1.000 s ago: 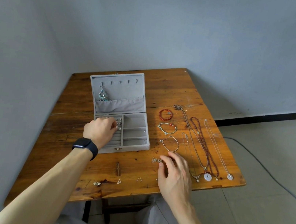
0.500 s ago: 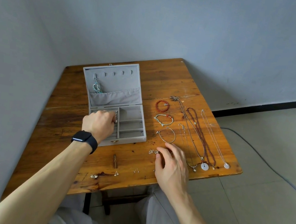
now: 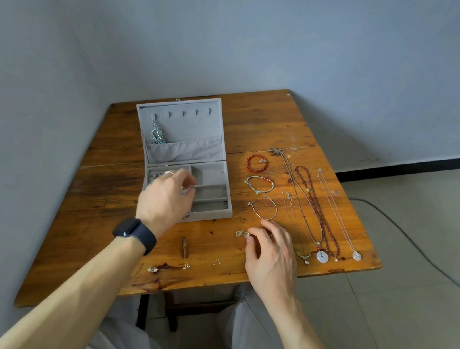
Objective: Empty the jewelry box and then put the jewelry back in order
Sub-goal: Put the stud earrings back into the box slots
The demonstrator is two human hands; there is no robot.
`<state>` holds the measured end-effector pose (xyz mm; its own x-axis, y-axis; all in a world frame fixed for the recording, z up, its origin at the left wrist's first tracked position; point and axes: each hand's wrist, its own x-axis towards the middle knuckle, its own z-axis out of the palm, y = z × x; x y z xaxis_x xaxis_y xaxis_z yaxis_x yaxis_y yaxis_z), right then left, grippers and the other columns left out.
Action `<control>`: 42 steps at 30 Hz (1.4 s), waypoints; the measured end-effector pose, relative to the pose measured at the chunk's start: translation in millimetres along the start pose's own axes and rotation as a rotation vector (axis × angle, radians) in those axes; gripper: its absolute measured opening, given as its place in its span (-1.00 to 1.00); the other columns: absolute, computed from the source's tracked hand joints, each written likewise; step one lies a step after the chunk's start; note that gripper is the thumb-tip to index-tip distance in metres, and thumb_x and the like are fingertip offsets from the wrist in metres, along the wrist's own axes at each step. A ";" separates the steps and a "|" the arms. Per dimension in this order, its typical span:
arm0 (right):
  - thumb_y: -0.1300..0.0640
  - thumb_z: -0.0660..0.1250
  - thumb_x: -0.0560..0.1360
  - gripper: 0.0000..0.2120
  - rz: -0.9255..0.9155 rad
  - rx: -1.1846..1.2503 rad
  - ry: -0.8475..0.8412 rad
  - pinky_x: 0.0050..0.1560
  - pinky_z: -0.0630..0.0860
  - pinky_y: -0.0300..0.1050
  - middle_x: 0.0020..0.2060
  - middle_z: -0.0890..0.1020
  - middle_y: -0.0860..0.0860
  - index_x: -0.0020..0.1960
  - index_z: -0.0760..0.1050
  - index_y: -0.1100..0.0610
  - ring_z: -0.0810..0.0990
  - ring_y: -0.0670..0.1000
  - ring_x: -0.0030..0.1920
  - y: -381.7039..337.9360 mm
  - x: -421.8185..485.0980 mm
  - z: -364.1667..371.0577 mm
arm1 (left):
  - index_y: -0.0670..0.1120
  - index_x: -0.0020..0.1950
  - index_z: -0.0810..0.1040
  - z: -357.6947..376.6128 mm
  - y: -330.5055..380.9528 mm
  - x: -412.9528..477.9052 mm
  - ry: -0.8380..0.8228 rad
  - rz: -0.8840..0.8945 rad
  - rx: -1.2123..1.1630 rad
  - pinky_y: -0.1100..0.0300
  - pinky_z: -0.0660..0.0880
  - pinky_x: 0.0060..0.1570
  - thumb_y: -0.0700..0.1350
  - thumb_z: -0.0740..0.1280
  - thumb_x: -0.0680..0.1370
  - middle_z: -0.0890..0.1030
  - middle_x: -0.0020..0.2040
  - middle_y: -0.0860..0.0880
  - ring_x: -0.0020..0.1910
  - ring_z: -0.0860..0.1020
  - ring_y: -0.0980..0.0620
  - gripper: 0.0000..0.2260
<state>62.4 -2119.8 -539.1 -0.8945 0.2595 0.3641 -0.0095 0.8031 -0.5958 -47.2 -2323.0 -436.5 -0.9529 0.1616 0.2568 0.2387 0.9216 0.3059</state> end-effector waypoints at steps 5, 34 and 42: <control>0.12 0.45 0.51 -0.83 0.000 -0.034 -0.005 0.16 0.54 -0.07 0.22 0.62 0.06 0.09 0.67 0.10 0.53 0.09 0.28 0.4 -0.8 0.2 | 0.15 0.16 0.53 30.2 40.2 -52.6 -0.104 0.219 -0.116 0.21 0.58 -0.25 0.07 0.32 0.59 0.55 -0.01 0.16 -0.15 0.57 0.15 -0.84; 0.06 0.44 0.51 -0.91 -0.119 -0.240 -0.075 0.27 0.44 0.16 0.00 0.71 -0.07 0.01 0.67 0.00 0.64 0.05 0.04 -25.2 15.2 -24.7 | 0.16 0.05 0.60 -11.2 -86.6 -89.3 0.039 -0.378 -0.351 0.29 0.40 -0.23 0.05 0.37 0.57 0.59 -0.01 0.16 -0.06 0.51 0.19 -0.92; 0.11 0.41 0.53 -0.95 -0.108 0.001 -0.130 -0.08 0.47 -0.15 -0.10 0.69 -0.12 -0.02 0.62 -0.02 0.59 -0.04 -0.06 -70.3 61.6 -23.8 | 0.18 -0.15 0.52 12.6 -110.9 -100.1 0.200 -0.495 -0.553 0.35 0.42 -0.18 0.04 0.41 0.53 0.62 -0.09 0.18 -0.07 0.56 0.22 -0.90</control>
<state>18.6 -2147.5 -457.7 -0.9385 0.1006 0.3303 -0.1086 0.8222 -0.5588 19.4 -2437.0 -507.6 -0.9336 -0.3393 0.1156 -0.0974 0.5506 0.8291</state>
